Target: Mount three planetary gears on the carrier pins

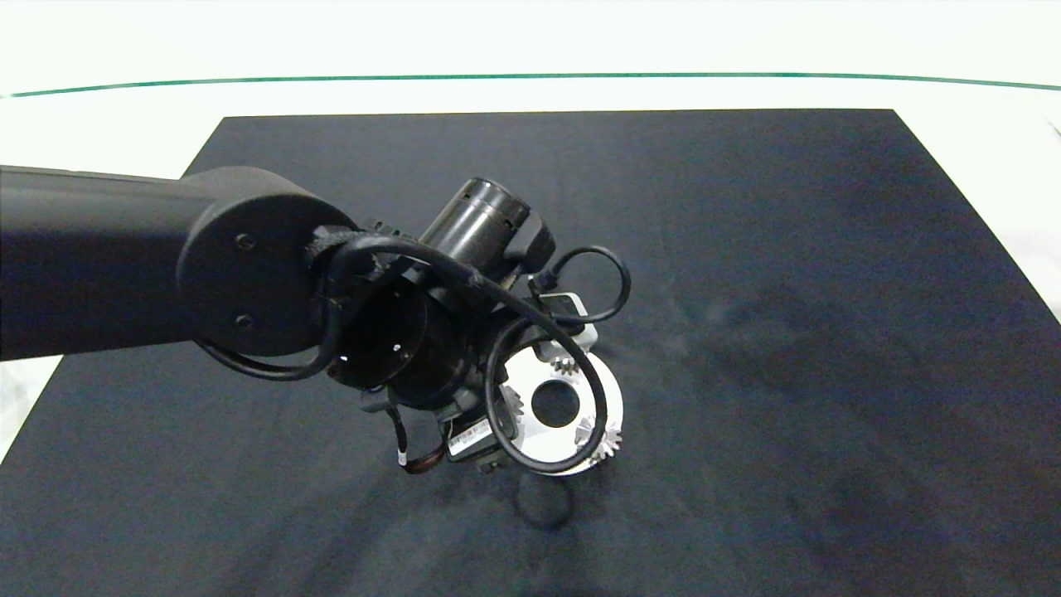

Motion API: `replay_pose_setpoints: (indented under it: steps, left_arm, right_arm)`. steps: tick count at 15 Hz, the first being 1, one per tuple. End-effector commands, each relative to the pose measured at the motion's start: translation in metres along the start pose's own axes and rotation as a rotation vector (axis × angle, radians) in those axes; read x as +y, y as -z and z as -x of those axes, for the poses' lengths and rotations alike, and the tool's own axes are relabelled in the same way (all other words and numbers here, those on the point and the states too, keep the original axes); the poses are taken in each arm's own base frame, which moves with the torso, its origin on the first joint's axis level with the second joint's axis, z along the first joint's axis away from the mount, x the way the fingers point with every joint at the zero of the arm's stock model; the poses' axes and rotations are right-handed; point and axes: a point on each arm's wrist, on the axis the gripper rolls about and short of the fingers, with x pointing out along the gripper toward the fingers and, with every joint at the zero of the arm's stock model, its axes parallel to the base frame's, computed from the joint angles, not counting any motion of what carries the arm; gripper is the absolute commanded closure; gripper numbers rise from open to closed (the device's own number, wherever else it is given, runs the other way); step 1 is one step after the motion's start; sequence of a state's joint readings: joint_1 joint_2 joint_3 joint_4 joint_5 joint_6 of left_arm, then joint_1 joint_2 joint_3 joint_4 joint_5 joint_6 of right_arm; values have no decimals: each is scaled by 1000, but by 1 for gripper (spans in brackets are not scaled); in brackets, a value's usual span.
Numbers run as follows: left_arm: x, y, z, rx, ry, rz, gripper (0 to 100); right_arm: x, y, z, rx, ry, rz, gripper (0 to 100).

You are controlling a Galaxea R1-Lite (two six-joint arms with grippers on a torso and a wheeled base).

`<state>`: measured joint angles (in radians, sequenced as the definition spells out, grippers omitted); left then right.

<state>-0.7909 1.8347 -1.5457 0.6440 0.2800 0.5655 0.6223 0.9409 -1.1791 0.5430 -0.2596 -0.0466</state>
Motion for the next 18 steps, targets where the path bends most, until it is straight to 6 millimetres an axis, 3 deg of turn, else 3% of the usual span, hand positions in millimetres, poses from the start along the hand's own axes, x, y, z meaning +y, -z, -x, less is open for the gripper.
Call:
replay_pose_setpoints:
  steps: [1,5,11,18]
  left_arm:
    - [16,6,25,-48,-54,39,0]
    - [20,7,30,-60,-68,48,0]
    - [20,-5,12,-87,-82,47,0]
    - [19,-2,10,-74,-76,49,0]
  right_arm:
    - [0,0,-1,8,0,6,0]
    - [0,1,0,5,-4,27,0]
    - [0,1,2,-2,-10,28,0]
    - [1,1,1,2,-11,31,0]
